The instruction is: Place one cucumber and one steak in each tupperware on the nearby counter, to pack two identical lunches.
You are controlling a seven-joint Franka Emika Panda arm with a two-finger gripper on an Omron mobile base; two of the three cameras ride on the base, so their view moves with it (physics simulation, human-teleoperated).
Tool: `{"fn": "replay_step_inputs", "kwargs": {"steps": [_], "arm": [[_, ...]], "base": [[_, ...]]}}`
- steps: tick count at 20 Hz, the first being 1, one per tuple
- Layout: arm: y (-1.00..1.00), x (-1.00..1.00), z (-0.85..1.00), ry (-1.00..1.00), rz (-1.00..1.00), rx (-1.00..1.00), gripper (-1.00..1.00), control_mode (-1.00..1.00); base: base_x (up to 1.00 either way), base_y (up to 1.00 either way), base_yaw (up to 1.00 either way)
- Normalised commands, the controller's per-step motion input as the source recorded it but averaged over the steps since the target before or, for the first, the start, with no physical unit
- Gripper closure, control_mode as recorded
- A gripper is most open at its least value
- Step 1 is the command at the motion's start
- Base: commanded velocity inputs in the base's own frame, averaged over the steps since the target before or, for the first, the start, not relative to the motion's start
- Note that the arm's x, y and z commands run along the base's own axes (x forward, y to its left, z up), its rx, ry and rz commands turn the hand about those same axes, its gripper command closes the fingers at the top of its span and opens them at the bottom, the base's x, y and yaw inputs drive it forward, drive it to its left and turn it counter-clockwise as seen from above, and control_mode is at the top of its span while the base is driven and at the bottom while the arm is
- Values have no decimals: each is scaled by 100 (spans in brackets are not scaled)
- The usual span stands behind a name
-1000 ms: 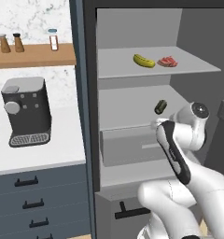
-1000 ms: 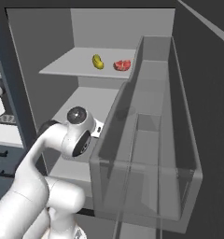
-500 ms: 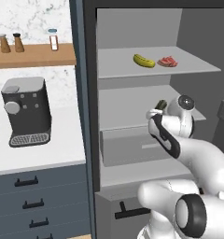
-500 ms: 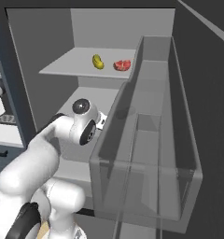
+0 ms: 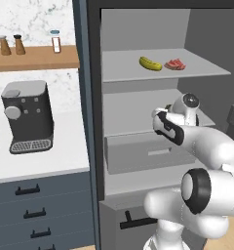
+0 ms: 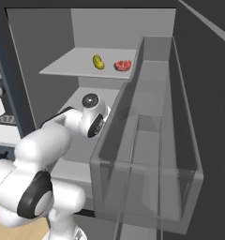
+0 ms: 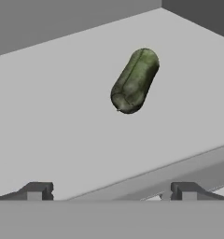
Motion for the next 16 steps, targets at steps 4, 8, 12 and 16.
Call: {"fn": "replay_step_inputs", "kwargs": {"steps": [4,8,12,16], "arm": [[-18,41,0,0,0,0,-100,-100],[-16,41,0,0,0,0,-100,-100],[-13,43,-5,0,0,0,-100,-100],[-18,37,-17,0,-1,0,-100,-100]], "base": [[0,0,0],[0,0,0],[0,0,0],[0,0,0]]}}
